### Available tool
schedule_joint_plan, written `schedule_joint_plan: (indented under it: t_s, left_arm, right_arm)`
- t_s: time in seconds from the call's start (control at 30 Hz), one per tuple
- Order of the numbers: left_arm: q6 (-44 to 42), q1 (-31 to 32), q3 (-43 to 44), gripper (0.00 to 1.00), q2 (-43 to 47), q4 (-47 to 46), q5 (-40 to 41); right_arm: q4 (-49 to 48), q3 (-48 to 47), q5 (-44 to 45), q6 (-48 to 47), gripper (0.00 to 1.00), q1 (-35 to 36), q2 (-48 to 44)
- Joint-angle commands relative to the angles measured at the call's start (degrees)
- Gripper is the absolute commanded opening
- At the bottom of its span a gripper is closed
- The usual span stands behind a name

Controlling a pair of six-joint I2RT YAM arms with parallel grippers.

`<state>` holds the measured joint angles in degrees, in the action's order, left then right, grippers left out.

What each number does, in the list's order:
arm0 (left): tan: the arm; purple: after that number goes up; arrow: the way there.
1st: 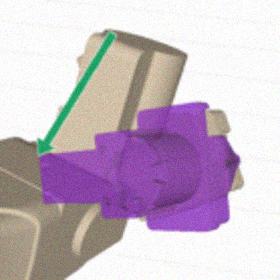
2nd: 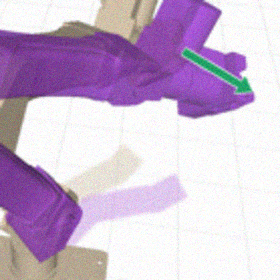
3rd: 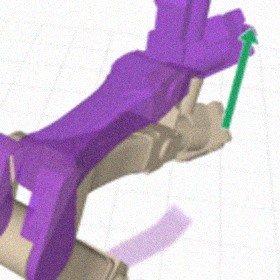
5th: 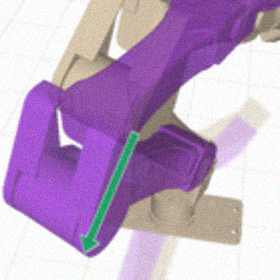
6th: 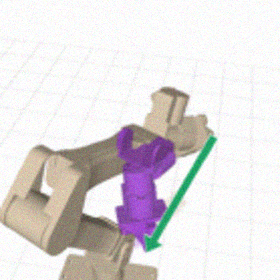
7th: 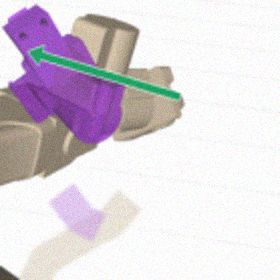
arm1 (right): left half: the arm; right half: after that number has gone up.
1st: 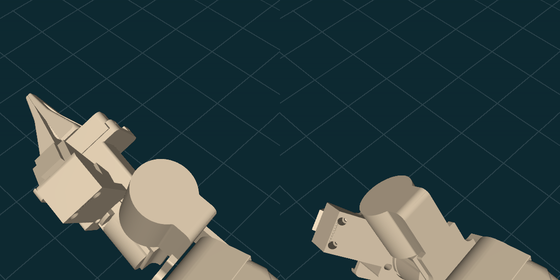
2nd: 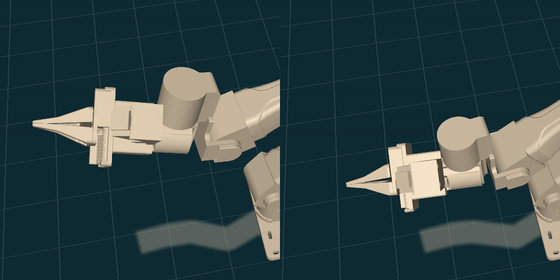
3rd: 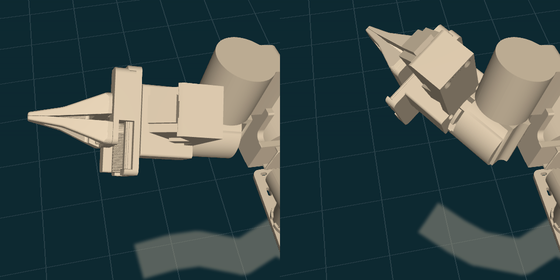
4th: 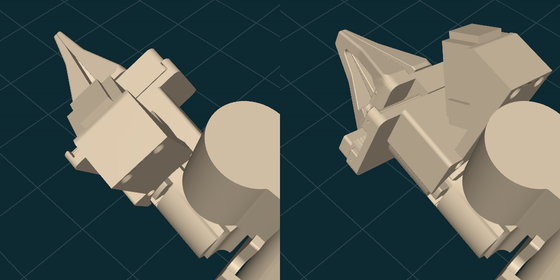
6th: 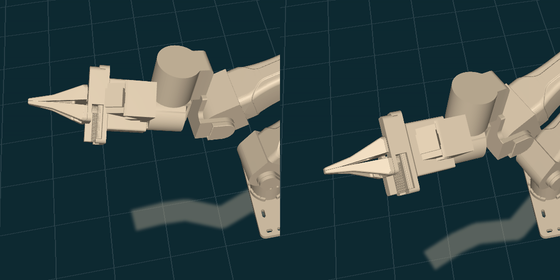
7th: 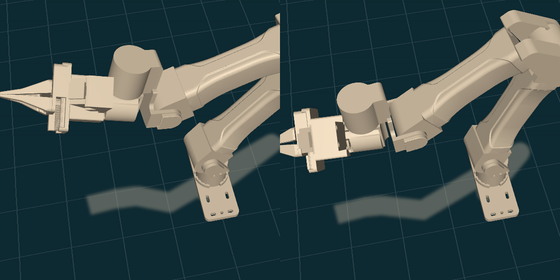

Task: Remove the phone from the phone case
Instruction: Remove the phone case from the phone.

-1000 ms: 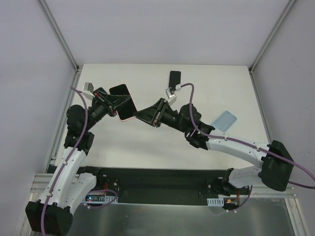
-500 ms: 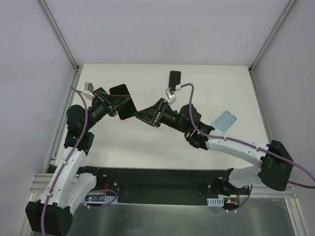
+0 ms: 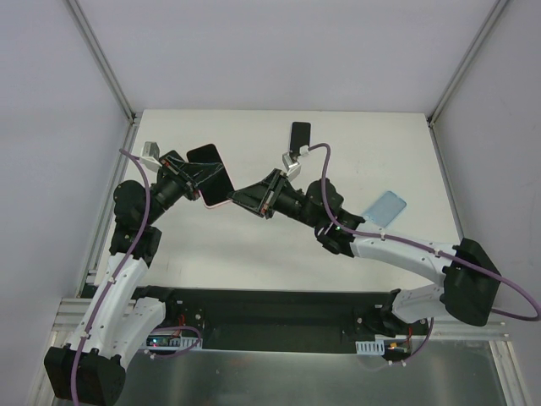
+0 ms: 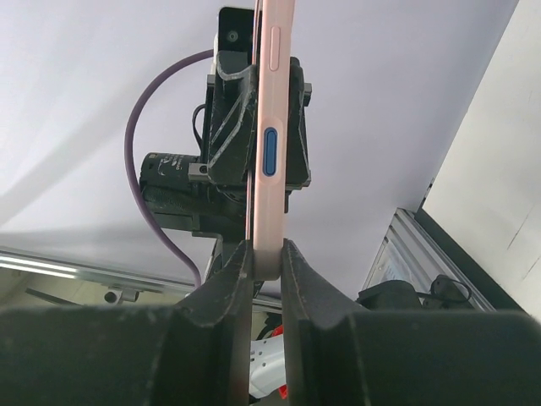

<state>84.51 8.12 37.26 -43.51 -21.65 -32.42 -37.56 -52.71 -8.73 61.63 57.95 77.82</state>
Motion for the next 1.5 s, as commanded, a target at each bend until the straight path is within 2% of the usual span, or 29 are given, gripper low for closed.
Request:
schedule_joint_plan:
  t_s: [0.0, 0.1, 0.33, 0.57, 0.9, 1.13, 1.47]
  left_arm:
    - [0.66, -0.65, 2.74, 0.0, 0.88, -4.46, 0.43]
    - [2.14, -0.74, 2.12, 0.0, -0.17, -4.72, -0.18]
    - [8.03, -1.26, -0.78, 0.0, -3.78, -6.91, -2.38]
    - [13.74, -1.26, -4.73, 0.0, -5.97, -10.25, -3.08]
    - [22.53, -1.26, -10.27, 0.0, -6.07, -15.88, -3.79]
    - [27.02, -1.26, -11.59, 0.0, -3.52, -18.34, -4.66]
    - [29.75, -1.26, -11.06, 0.0, -2.37, -20.54, -5.98]
  right_arm:
    - [-4.62, -1.61, -0.85, -0.36, 0.01, -0.12, 0.14]
    - [-7.69, -0.65, -1.11, -1.5, 0.01, 0.05, -0.3]
    - [-24.11, -0.29, -5.68, -9.67, 0.01, 1.1, -0.22]
    - [-35.38, -1.08, -10.42, -14.51, 0.01, 1.81, 1.72]
    - [-37.94, -5.03, -17.89, -21.72, 0.01, 1.72, 5.23]
    - [-39.34, -8.11, -22.73, -22.34, 0.01, 1.37, 6.99]
    - [-42.93, -10.48, -24.76, -20.32, 0.01, 0.5, 9.27]
